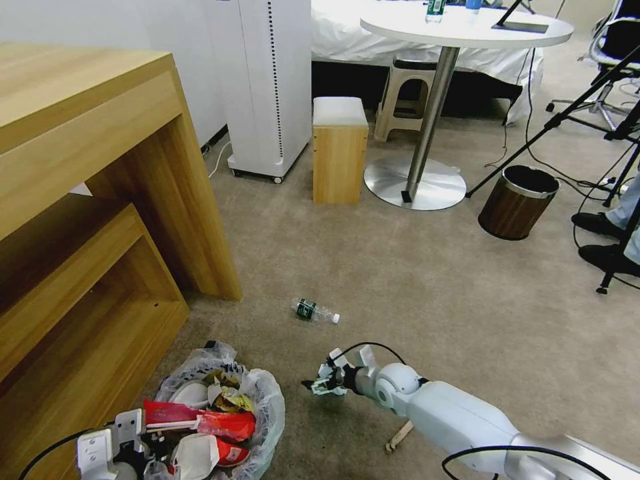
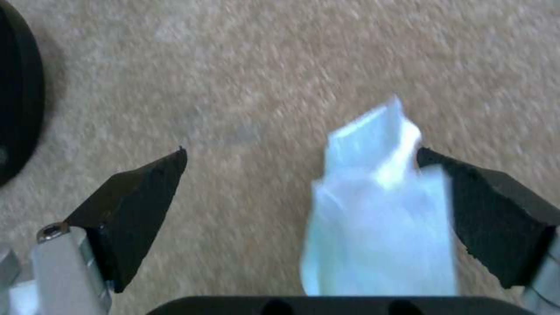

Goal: Pick up the trash bin and place the garbage on the floor into it.

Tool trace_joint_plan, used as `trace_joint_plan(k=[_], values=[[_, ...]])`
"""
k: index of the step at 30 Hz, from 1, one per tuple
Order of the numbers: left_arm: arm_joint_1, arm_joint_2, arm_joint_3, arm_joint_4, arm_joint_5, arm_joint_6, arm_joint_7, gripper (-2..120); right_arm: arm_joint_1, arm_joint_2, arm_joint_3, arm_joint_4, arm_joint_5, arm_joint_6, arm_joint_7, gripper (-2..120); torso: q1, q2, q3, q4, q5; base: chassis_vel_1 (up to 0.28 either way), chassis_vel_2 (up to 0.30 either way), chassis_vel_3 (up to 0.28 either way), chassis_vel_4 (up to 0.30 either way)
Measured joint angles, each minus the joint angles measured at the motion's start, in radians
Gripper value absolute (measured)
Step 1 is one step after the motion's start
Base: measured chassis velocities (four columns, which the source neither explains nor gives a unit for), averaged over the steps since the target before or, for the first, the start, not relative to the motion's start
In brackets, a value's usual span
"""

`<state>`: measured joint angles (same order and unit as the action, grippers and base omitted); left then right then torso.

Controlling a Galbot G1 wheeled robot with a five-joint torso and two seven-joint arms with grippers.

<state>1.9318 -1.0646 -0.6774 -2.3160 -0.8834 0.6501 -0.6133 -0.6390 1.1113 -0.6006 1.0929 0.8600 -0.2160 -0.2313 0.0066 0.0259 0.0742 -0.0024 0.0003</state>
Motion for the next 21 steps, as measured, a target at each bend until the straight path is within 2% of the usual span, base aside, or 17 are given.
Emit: trace_joint_plan(k=[15,21], values=[[0.002,-0.019,0.022,0.002,0.037,0.001,0.013,0,-0.021,-0.015,0.028,-0.007,-0.033,0.019,0.011,100,0.0,0.0,0.0,0.0002,0.0,0.0,0.0,0.0,0.0],[-0.001,-0.024,0.031,0.003,0.042,0.001,0.015,0,-0.026,0.01,0.029,-0.026,-0.043,0.028,0.013,100,0.0,0.0,0.0,0.0003,-0.0001,0.0,0.0,0.0,0.0]])
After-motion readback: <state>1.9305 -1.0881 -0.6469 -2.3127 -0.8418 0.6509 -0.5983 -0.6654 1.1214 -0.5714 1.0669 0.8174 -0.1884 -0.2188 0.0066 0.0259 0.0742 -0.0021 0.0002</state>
